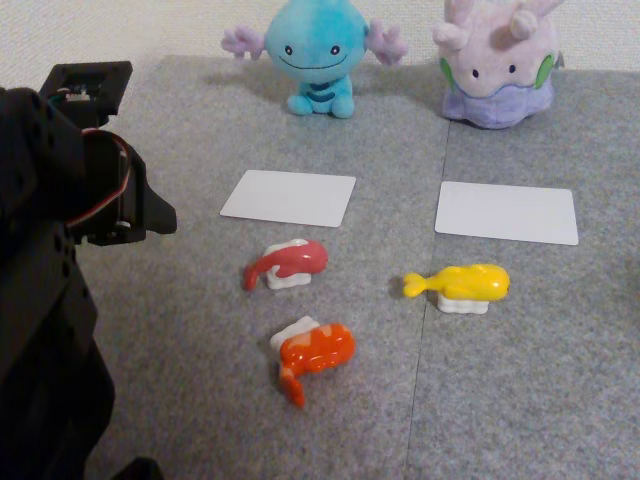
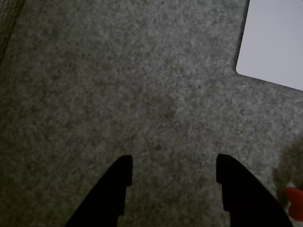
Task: Wooper wants to eat egg sudhi, and Goomy wants to eat shrimp sushi
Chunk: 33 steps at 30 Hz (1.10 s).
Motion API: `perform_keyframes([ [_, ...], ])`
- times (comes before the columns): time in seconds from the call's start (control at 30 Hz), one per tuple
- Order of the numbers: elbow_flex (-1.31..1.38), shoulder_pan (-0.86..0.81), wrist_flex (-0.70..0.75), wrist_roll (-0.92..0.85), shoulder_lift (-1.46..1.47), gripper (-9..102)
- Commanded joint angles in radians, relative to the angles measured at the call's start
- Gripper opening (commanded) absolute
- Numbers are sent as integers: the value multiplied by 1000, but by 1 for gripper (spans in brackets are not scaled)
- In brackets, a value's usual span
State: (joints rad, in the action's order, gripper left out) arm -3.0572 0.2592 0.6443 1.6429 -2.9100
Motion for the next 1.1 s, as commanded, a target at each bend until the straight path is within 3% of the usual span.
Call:
perform_keyframes([
  [0.0, -6, -163, 322, -110, -479, 22],
  [0.57, 23, -204, 301, -117, -479, 22],
  [0.83, 314, -307, 368, -135, -416, 22],
  [1.07, 607, -468, 402, -124, -140, 22],
])
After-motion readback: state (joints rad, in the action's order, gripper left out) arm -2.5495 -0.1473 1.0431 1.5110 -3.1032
